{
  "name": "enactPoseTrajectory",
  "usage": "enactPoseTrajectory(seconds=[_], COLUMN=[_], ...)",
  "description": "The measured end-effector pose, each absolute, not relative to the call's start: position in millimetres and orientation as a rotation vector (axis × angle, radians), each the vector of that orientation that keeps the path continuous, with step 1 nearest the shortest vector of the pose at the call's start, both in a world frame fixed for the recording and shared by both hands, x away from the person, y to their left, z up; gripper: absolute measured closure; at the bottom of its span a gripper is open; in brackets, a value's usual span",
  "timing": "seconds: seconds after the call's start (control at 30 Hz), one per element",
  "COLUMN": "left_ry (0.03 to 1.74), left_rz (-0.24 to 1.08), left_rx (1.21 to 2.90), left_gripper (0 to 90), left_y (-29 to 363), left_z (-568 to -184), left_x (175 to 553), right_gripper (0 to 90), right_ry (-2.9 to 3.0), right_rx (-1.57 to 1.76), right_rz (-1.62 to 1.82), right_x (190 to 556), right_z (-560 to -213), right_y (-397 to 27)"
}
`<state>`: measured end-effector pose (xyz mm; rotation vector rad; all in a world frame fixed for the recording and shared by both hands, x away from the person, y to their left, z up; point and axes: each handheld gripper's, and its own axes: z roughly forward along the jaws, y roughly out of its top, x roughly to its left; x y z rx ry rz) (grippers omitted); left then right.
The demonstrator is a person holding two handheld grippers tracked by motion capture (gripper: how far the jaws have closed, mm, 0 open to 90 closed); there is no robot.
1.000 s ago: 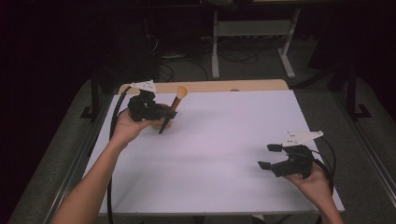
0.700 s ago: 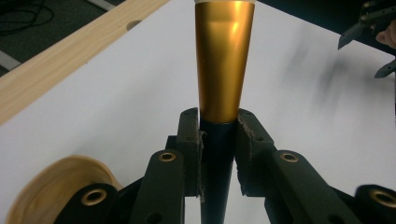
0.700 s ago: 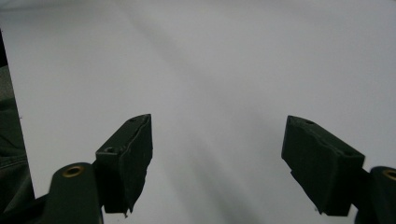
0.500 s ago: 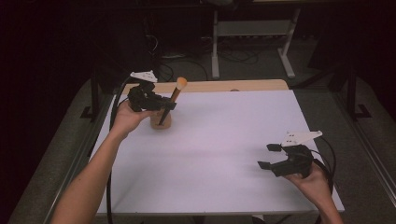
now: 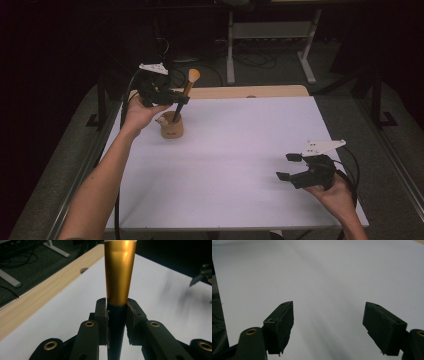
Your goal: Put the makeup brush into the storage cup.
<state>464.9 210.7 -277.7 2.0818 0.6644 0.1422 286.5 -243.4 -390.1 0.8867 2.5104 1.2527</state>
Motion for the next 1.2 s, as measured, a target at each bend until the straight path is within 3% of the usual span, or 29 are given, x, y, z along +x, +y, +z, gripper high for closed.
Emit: enactPoseTrajectory(seconds=[0.57, 1.2], left_ry=[0.799, 0.897], left_rz=[0.17, 0.19], left_rx=[1.969, 1.925], left_gripper=[73.3, 73.2], left_y=[231.4, 242.8], left_z=[-300.2, -334.6], left_x=[502.2, 512.8], right_gripper=[23.9, 24.0], right_ry=[2.513, 2.51], right_rx=[0.889, 0.888], right_rz=[1.246, 1.252], right_x=[287.4, 288.2], right_z=[-390.8, -392.1], right_y=[-241.9, -242.9])
